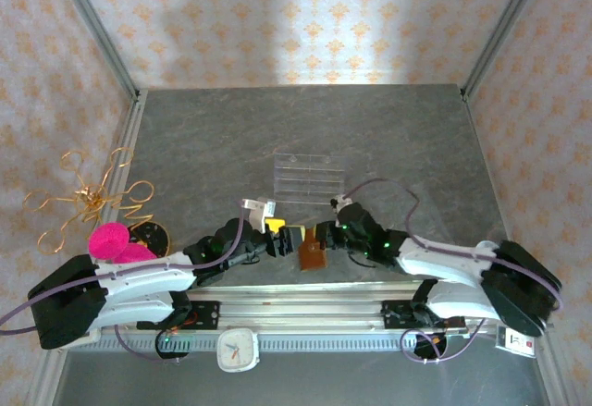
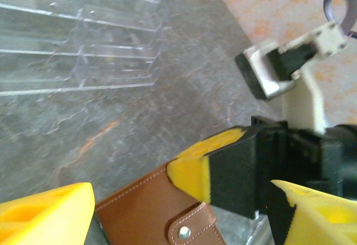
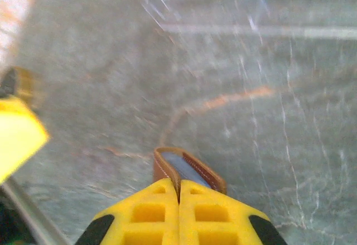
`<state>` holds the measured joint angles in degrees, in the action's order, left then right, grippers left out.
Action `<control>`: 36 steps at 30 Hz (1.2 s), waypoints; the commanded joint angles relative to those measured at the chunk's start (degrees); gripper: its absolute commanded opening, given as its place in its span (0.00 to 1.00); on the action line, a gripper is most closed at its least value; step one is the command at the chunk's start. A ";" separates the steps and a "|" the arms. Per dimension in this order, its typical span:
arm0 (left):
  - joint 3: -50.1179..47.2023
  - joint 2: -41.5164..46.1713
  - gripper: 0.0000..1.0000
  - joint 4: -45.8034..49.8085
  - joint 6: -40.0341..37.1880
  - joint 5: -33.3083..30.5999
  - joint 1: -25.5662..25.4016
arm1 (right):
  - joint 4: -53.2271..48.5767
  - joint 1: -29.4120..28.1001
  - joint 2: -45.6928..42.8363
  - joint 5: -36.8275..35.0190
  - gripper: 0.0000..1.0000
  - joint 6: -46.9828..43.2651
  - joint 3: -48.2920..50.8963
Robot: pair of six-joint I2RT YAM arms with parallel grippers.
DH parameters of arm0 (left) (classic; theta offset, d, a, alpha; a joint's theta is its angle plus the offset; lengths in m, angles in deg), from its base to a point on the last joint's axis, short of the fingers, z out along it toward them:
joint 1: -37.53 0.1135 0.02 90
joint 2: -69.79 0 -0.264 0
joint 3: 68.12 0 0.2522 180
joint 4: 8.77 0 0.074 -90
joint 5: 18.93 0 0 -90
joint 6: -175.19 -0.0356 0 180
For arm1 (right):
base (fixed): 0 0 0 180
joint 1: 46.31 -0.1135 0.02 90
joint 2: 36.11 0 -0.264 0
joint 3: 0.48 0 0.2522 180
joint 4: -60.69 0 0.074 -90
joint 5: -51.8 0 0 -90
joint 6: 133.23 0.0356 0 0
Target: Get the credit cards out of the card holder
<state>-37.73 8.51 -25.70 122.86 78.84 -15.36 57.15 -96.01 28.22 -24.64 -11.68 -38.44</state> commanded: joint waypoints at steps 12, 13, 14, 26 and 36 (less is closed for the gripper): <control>-6.63 -1.98 0.88 -26.94 0.40 9.32 -0.38 | 3.23 5.92 -19.56 12.73 0.00 -4.93 -2.24; -6.77 -1.97 0.88 -28.08 0.31 9.94 -0.42 | 4.06 5.94 -19.46 13.92 0.00 -4.77 -2.57; -6.78 -2.00 0.88 -28.68 0.24 10.32 -0.40 | 4.90 5.95 -19.42 14.44 0.00 -4.33 -2.75; -7.28 -1.42 0.72 -33.52 0.39 13.81 -0.40 | 19.46 6.01 -14.15 17.84 0.00 1.33 -3.47; -8.40 3.06 0.86 -28.75 -1.24 7.62 -0.42 | 14.10 6.10 -14.92 15.77 0.00 -1.20 -8.02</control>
<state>-45.32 9.10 -54.47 122.58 88.93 -15.38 71.20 -89.97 15.81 -7.44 -11.17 -42.95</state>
